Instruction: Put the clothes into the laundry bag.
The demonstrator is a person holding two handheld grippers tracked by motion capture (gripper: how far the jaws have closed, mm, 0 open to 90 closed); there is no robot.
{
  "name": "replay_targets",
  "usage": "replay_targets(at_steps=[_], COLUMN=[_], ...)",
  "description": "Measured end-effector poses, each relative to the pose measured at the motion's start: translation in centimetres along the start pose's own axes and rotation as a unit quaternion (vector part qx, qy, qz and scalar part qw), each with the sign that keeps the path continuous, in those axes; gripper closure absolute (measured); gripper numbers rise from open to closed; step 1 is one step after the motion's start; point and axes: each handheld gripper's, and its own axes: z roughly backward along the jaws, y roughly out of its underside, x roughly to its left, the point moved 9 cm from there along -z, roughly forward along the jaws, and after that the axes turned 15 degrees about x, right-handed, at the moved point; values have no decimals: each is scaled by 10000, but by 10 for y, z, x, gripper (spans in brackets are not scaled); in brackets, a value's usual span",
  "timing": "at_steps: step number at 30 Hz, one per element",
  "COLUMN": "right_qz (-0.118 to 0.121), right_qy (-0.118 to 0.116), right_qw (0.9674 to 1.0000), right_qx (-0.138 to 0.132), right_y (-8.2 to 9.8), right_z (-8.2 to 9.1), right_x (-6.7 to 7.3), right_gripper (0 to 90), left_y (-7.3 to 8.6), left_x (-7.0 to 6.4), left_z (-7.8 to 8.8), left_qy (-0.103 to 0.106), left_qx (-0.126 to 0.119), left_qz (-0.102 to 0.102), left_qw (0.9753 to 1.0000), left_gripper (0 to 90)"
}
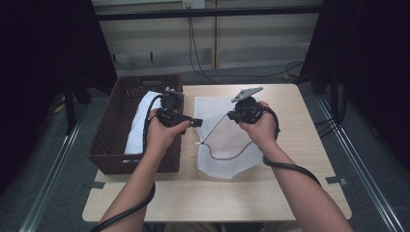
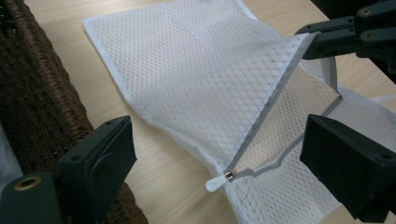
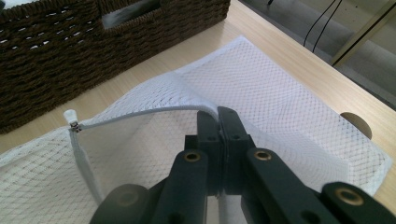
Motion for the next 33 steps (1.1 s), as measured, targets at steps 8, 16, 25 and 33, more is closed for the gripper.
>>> replay_targets(at_steps=[8,16,25,33], right_qz=[12,29,-12,52], right_qy=[-10,25,4,24], right_qw=[10000,10000,9999,9999], right_qx=[50,52,128,92], right_y=[0,-1,0,-2], right_z=[-1,-2,-3,-5], right_x=[2,1,2,2], right_gripper=[891,891,891,891], left_y=[-3,-2,-3,0], left_x=[10,24,40,51], left_z=[12,17,23,25], left_qy=[-37,-159,-272,-341], left_qx=[-70,-31,-122,-113], left_qz=[66,75,166,208], left_qw=[9999,9998,9994,9991], left_gripper=[95,80,74,73])
